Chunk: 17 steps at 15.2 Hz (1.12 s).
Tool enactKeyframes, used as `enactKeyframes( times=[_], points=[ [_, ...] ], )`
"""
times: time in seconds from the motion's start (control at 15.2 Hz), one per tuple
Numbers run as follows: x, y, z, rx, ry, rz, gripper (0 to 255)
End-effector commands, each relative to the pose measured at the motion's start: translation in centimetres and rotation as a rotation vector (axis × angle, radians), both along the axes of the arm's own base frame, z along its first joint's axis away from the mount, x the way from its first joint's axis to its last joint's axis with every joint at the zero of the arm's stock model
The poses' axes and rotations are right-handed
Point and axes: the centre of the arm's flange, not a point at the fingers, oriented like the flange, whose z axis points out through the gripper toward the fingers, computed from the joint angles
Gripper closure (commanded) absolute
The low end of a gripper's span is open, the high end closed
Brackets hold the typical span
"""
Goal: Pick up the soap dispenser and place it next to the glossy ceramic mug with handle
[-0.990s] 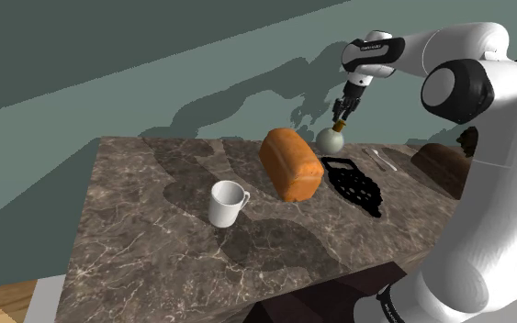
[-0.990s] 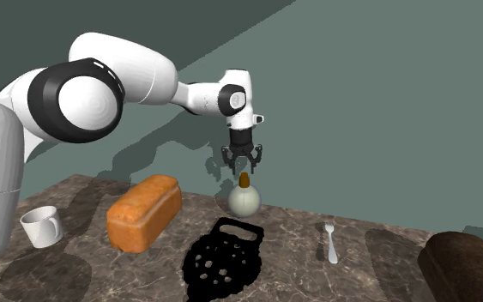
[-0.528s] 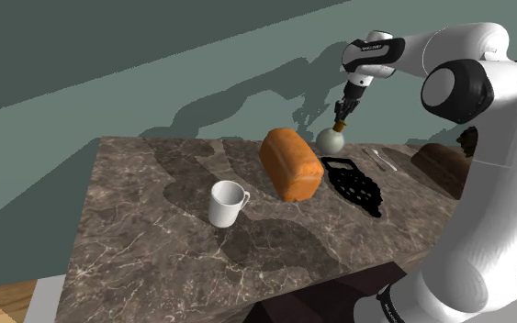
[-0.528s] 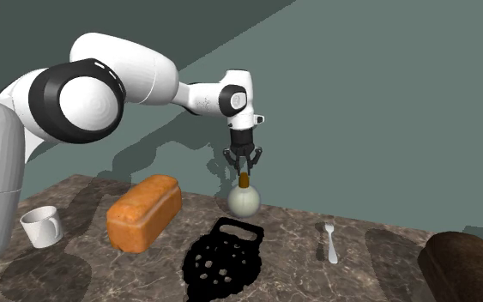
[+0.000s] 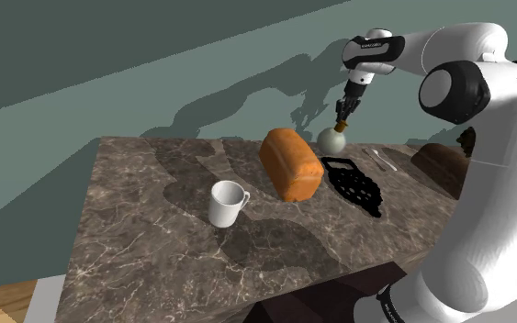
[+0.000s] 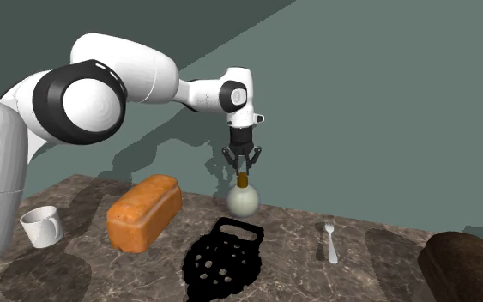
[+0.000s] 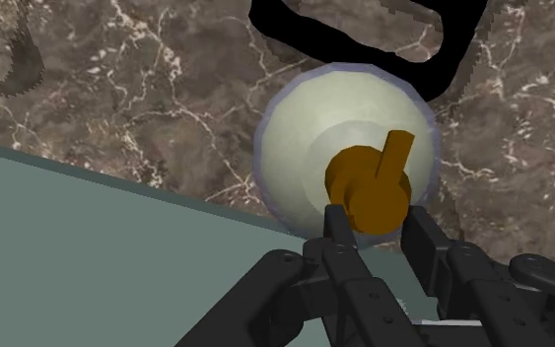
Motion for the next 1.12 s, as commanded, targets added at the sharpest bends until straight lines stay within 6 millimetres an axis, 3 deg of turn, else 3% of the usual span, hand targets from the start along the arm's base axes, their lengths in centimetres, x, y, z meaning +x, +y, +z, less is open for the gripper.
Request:
enactKeyframes(
  times=[0.0, 1.06],
  points=[
    [0.4, -0.5, -0.3, -0.017, -0.009, -0.003, 255],
    [0.4, -0.5, 8.2, -0.017, -0.009, -0.003, 255]
  ],
)
